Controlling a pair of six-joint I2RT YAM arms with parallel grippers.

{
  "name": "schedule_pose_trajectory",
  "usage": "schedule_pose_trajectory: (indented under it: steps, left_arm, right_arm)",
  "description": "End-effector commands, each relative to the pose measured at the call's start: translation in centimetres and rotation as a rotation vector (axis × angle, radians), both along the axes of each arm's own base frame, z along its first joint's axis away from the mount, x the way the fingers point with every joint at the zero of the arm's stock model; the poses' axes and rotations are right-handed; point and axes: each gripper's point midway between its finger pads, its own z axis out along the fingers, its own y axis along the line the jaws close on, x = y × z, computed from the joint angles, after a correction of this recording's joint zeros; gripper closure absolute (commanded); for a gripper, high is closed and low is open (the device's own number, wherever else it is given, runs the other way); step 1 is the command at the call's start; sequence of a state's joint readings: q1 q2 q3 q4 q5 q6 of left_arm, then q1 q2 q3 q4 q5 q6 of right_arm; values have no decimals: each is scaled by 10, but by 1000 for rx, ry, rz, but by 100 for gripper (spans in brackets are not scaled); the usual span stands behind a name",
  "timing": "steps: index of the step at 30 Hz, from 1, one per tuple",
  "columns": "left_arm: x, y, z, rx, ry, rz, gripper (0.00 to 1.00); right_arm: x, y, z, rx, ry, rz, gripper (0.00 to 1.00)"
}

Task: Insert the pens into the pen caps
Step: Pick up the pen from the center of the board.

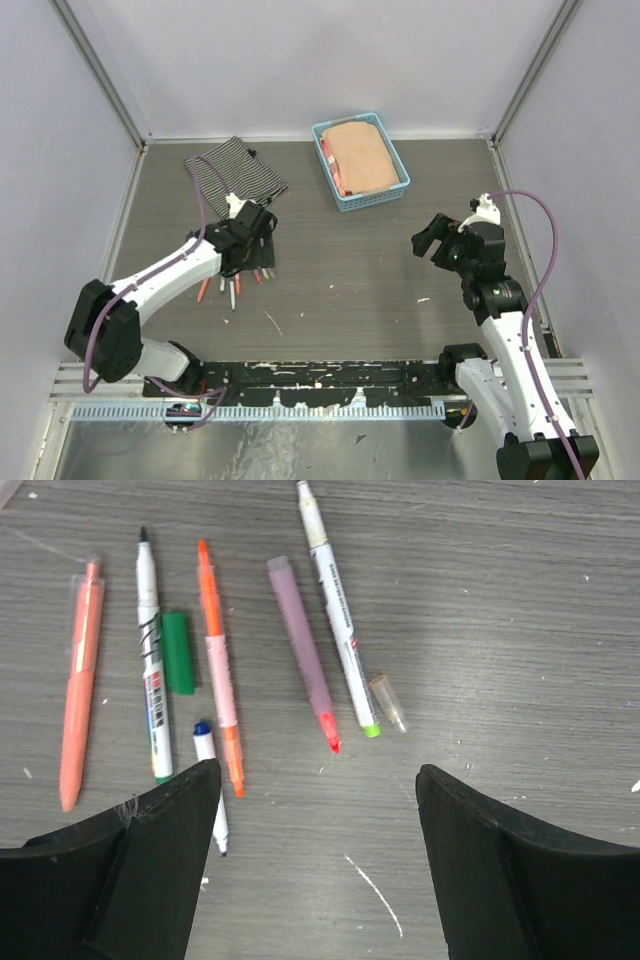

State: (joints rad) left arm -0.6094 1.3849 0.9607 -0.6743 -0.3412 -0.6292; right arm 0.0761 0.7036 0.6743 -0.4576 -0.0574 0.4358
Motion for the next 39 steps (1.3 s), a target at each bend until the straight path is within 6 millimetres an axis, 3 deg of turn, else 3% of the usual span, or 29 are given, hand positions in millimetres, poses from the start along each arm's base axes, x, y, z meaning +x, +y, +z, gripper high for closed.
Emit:
schedule_pose_trajectory:
  steps: [1, 9, 17, 25, 39]
  left_arm:
    - [18, -19, -2, -51, -38, 11, 19]
    - [43, -29, -20, 1, -20, 15, 33]
    - [62, -33, -30, 55, -14, 27, 52]
    - [73, -27, -37, 84, -1, 60, 55]
    - [70, -18, -57, 77, 43, 89, 61]
  right_arm:
    - [7, 4, 9, 5, -40, 24, 14]
    - [6, 8, 5, 26, -32, 42, 23]
    - [3, 10, 3, 35, -24, 48, 24]
    - [0, 9, 0, 36, -10, 41, 22]
    - [-1, 10, -4, 39, 6, 46, 22]
